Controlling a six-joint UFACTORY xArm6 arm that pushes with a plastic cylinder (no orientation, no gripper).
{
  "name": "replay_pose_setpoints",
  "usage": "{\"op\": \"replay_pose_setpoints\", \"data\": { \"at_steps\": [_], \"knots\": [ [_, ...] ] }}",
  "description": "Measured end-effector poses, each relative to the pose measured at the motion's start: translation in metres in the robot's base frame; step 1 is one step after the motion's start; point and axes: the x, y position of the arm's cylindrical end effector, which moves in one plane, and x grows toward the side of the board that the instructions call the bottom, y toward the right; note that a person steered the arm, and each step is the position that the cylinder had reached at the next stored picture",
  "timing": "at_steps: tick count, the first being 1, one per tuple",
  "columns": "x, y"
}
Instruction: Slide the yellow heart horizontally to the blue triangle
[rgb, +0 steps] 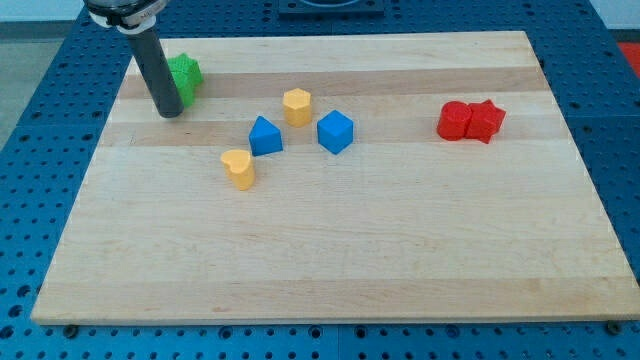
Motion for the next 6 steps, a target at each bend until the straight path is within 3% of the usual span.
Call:
{"op": "replay_pose_setpoints", "data": {
  "at_steps": [3, 4, 5, 6],
  "knots": [
    [-0.038, 0.0],
    [-0.02, 0.0],
    [0.052, 0.001],
    [0.086, 0.003]
  ]
}}
